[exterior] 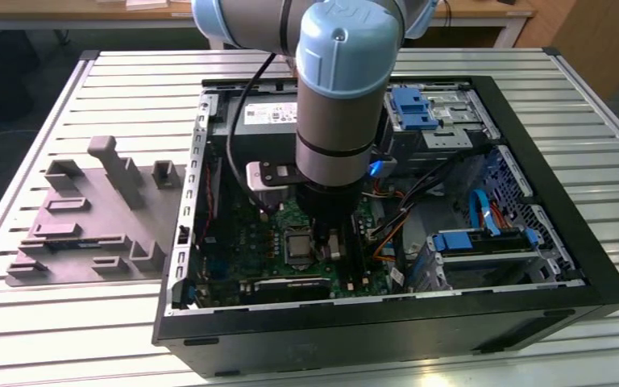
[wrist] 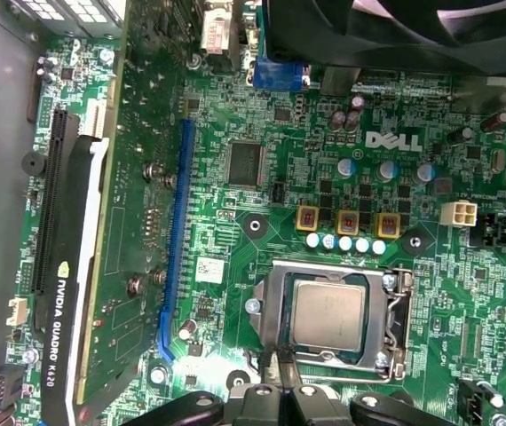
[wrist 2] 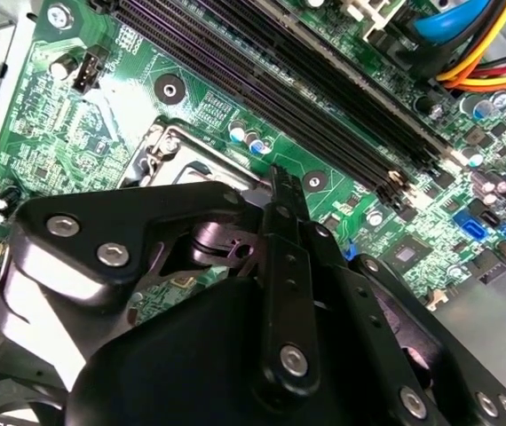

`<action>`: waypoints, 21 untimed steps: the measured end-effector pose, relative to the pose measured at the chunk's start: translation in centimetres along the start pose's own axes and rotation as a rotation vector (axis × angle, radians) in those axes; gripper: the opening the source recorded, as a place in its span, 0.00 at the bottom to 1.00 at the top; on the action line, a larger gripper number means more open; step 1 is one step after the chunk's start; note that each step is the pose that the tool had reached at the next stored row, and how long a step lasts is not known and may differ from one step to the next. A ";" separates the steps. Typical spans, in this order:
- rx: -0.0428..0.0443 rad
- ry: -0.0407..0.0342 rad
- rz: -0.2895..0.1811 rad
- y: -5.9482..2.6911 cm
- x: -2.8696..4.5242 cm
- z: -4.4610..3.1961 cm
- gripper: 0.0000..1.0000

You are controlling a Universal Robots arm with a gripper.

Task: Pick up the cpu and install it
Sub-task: 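Install the first cpu locking lever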

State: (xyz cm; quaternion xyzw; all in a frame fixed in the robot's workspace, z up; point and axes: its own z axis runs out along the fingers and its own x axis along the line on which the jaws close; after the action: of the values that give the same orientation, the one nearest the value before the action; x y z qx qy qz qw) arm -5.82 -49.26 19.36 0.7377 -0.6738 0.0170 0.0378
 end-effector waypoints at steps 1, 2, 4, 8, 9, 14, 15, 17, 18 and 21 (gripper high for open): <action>0.0000 0.0001 0.000 0.00 0.00 0.06 0.11; 0.0000 0.0001 0.000 0.00 -0.01 0.12 0.11; 0.0000 0.0003 0.000 -0.01 -0.01 0.21 0.11; 0.0001 -0.0004 -0.001 -0.01 -0.02 0.25 0.11; 0.0001 -0.0011 -0.001 0.00 -0.02 0.26 0.11; 0.0009 -0.0057 -0.001 -0.01 -0.02 0.28 0.11; 0.0008 -0.0056 -0.002 -0.01 -0.02 0.30 0.11; 0.0007 -0.0053 -0.002 -0.02 -0.02 0.36 0.11; 0.0006 -0.0052 -0.002 -0.03 -0.02 0.40 0.11; 0.0006 -0.0052 -0.002 -0.07 -0.03 0.53 0.11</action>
State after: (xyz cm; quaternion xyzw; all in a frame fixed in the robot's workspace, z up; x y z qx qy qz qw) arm -5.77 -49.27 18.83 0.7383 -0.6734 0.0153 0.0358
